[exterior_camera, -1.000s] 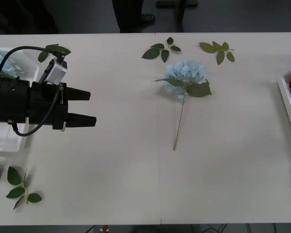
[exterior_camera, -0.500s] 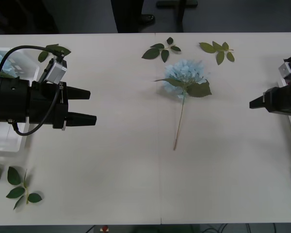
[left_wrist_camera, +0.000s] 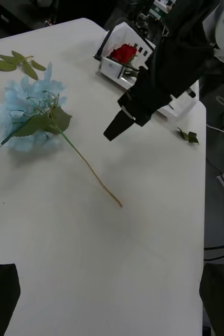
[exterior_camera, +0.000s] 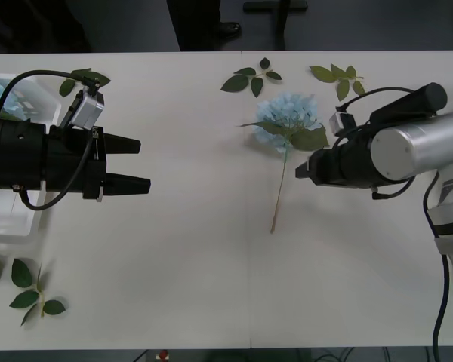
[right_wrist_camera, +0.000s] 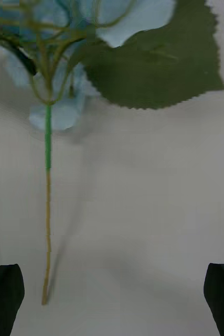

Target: Place the red flowers into the right box and the blue flowers into the left box. If a person shows an open palm, hand one flower to the person first, then continue sorting.

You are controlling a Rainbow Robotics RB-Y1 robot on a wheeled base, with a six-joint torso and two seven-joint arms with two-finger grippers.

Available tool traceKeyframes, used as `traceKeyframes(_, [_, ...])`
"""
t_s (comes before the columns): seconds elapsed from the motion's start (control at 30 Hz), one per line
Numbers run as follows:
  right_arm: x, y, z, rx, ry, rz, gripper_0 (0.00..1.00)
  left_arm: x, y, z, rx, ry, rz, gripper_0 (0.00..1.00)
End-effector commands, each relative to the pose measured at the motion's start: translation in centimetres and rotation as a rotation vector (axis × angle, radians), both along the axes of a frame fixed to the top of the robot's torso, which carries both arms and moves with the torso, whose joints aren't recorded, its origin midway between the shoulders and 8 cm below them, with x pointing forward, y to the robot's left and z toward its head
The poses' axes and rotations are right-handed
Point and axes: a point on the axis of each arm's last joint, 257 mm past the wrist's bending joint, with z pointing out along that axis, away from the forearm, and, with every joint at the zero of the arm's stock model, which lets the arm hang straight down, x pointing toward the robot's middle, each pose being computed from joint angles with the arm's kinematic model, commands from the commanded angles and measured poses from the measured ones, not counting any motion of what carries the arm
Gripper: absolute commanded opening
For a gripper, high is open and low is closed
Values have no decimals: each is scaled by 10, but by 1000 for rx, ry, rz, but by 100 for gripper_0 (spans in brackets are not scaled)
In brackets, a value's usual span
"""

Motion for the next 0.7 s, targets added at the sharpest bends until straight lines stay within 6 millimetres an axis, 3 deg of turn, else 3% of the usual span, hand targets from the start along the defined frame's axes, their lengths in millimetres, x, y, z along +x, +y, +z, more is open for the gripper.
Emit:
traceKeyframes(0.03, [12,32,24,40,-53,-46,100,5,-5,17,12,-96,-26,100])
traceKeyframes(0.2, [11,52,13,-4,-48,-79,100,5,-6,18,9,-98,-23,100])
traceKeyframes(0.7, [36,64,-15,-45,-71,-91,100,6,-5,18,8,-98,-20,100])
